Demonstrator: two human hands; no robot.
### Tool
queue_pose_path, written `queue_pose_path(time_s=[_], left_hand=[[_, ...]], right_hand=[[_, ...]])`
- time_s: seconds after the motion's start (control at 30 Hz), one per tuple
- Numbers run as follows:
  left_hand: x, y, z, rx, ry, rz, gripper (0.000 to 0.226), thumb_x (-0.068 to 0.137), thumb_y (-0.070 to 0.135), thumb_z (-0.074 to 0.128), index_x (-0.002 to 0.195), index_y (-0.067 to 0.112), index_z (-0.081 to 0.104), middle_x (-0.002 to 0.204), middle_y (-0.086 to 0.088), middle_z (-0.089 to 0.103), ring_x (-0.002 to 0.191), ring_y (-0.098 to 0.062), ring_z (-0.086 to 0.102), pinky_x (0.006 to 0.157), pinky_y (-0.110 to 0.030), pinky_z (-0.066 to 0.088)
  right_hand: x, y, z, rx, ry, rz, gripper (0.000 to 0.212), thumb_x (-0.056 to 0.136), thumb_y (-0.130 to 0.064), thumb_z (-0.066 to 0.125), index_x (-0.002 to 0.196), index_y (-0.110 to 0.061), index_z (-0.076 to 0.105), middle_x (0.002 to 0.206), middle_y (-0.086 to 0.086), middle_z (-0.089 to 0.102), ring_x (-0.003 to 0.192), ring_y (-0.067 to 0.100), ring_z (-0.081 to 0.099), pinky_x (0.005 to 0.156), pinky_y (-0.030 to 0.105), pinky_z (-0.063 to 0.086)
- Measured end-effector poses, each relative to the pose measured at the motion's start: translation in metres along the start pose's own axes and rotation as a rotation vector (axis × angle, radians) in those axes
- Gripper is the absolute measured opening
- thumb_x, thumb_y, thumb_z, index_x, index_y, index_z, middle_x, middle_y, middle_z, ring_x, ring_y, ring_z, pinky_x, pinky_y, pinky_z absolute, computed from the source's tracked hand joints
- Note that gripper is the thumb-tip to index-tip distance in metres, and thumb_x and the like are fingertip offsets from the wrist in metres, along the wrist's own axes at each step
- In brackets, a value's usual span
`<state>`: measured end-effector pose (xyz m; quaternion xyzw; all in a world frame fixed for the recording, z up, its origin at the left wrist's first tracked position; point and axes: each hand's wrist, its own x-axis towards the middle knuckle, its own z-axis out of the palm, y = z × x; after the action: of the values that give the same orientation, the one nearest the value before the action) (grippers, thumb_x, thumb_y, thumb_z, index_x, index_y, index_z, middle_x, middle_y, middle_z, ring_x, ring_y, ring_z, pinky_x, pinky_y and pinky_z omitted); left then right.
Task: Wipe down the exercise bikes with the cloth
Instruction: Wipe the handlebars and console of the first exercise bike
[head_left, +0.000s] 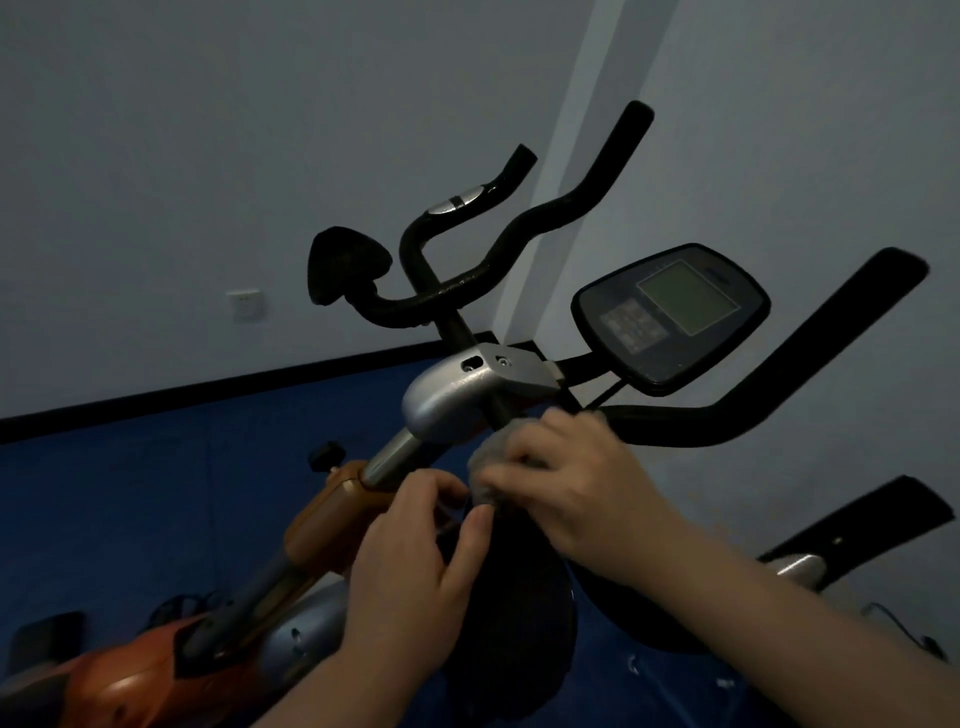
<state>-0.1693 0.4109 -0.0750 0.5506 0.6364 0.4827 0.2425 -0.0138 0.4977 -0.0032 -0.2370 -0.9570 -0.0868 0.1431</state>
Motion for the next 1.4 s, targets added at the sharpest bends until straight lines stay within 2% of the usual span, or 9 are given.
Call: queue_pose_path(time_s=[0.2, 0.3, 0.43, 0.63, 0.83, 1.1, 1.23, 1.33, 1.4], left_hand=[[-0.001, -0.001, 0.001, -0.001, -0.003, 0.0, 0.027, 0.08, 0.067, 0.036, 0.093, 0.046, 0.046, 0.089, 0.023, 0.056, 0.08, 0.0, 0.057, 0.065, -0.03, 0.048], [-0.002, 0.0, 0.002, -0.039, 0.019, -0.014, 0.026, 0.08, 0.065, 0.038, 0.094, 0.046, 0.048, 0.095, 0.024, 0.056, 0.084, -0.001, 0.058, 0.066, -0.03, 0.049], [-0.001, 0.001, 0.0, -0.034, 0.008, 0.018, 0.025, 0.083, 0.063, 0.038, 0.096, 0.045, 0.049, 0.093, 0.023, 0.057, 0.086, 0.001, 0.057, 0.068, -0.028, 0.049], [0.006, 0.013, -0.005, -0.125, -0.032, 0.004, 0.025, 0.078, 0.056, 0.046, 0.099, 0.045, 0.056, 0.102, 0.025, 0.06, 0.098, 0.002, 0.059, 0.08, -0.034, 0.053], [0.019, 0.019, -0.008, -0.11, -0.124, 0.044, 0.025, 0.076, 0.05, 0.052, 0.1, 0.044, 0.057, 0.1, 0.025, 0.06, 0.1, 0.003, 0.058, 0.079, -0.033, 0.054], [0.031, 0.027, -0.005, -0.059, -0.209, 0.149, 0.024, 0.079, 0.041, 0.055, 0.102, 0.048, 0.053, 0.104, 0.03, 0.053, 0.104, 0.005, 0.051, 0.077, -0.017, 0.041], [0.032, 0.023, -0.004, -0.059, -0.215, 0.167, 0.026, 0.081, 0.03, 0.063, 0.101, 0.045, 0.056, 0.106, 0.03, 0.053, 0.106, 0.003, 0.051, 0.083, -0.019, 0.042], [0.033, 0.022, -0.003, -0.082, -0.205, 0.158, 0.025, 0.078, 0.032, 0.063, 0.099, 0.045, 0.057, 0.107, 0.03, 0.052, 0.105, 0.002, 0.052, 0.083, -0.02, 0.042], [0.035, 0.022, -0.003, -0.069, -0.211, 0.176, 0.026, 0.075, 0.035, 0.06, 0.098, 0.046, 0.056, 0.107, 0.032, 0.052, 0.105, 0.003, 0.051, 0.081, -0.017, 0.041]], right_hand=[[-0.004, 0.033, -0.025, -0.131, -0.017, -0.004, 0.023, 0.077, -0.014, 0.07, 0.099, -0.02, 0.072, 0.086, 0.006, 0.062, 0.074, 0.023, 0.052, 0.058, 0.031, 0.036], [-0.001, 0.017, -0.017, -0.064, 0.018, 0.056, 0.021, 0.082, -0.017, 0.062, 0.1, -0.021, 0.071, 0.088, 0.004, 0.061, 0.076, 0.021, 0.048, 0.06, 0.032, 0.035], [-0.003, 0.01, -0.011, -0.012, -0.036, -0.027, 0.025, 0.082, -0.019, 0.062, 0.105, -0.021, 0.071, 0.089, 0.007, 0.064, 0.074, 0.022, 0.053, 0.058, 0.033, 0.04], [-0.005, 0.027, -0.024, -0.087, 0.039, 0.133, 0.019, 0.085, -0.02, 0.061, 0.1, -0.02, 0.073, 0.085, 0.004, 0.063, 0.072, 0.023, 0.056, 0.056, 0.032, 0.041], [-0.009, 0.027, -0.024, -0.038, 0.014, 0.143, 0.021, 0.08, -0.011, 0.072, 0.1, -0.018, 0.073, 0.085, 0.006, 0.063, 0.07, 0.023, 0.056, 0.053, 0.035, 0.045], [-0.003, 0.006, -0.02, 0.073, 0.039, 0.373, 0.019, 0.084, -0.016, 0.065, 0.101, -0.018, 0.073, 0.087, 0.004, 0.059, 0.077, 0.022, 0.055, 0.057, 0.039, 0.049], [-0.014, 0.024, -0.035, -0.007, 0.056, 0.442, 0.017, 0.085, -0.017, 0.067, 0.1, -0.018, 0.074, 0.084, 0.004, 0.058, 0.075, 0.021, 0.055, 0.055, 0.037, 0.048], [-0.004, 0.016, -0.027, -0.031, 0.09, 0.502, 0.014, 0.086, -0.026, 0.063, 0.096, -0.02, 0.071, 0.086, 0.0, 0.055, 0.077, 0.019, 0.052, 0.058, 0.038, 0.048], [0.002, 0.002, -0.017, -0.01, 0.076, 0.536, 0.023, 0.087, -0.039, 0.056, 0.097, -0.023, 0.07, 0.091, -0.002, 0.054, 0.082, 0.016, 0.05, 0.064, 0.036, 0.047]])
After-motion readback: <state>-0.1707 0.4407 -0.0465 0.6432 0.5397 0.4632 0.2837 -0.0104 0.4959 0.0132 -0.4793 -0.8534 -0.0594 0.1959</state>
